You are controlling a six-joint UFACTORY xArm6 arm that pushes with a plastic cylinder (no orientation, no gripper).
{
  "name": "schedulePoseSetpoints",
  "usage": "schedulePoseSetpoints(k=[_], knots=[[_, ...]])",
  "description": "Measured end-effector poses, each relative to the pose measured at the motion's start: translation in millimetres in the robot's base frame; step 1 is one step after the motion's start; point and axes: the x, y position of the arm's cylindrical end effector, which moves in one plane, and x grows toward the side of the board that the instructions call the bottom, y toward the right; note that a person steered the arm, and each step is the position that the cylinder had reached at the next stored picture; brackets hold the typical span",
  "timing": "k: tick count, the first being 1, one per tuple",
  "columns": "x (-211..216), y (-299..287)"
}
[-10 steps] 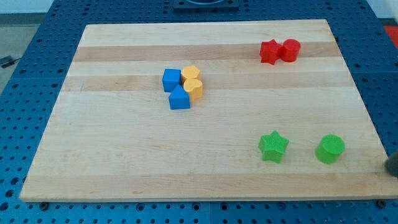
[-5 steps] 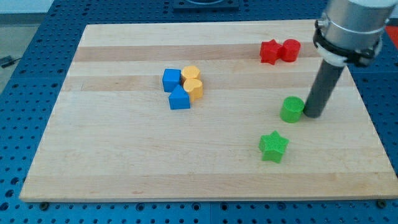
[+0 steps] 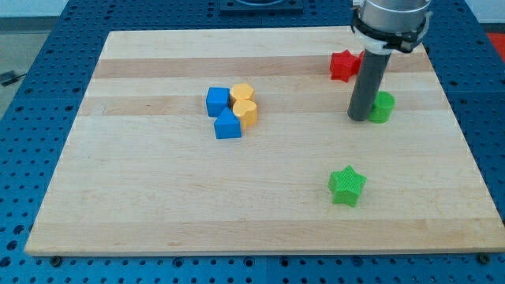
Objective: Drag the green circle into the red circle
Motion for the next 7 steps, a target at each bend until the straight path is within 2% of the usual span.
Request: schedulePoseSetpoints(k=[2, 3, 5, 6, 7], knots=[[39, 6], [34, 23], [-9, 23], [3, 25], [25, 52]])
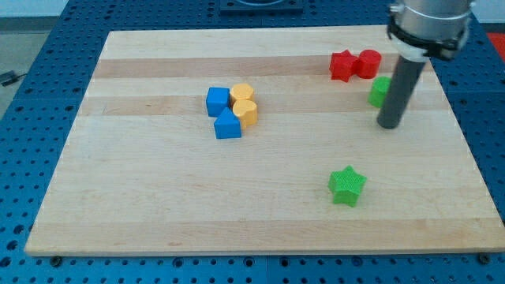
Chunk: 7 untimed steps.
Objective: Drag the green circle into the red circle
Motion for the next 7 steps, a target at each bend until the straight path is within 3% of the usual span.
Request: schedulePoseSetpoints(k=[4, 5, 7], knots=[[-73, 2], [-70, 4], [34, 75]])
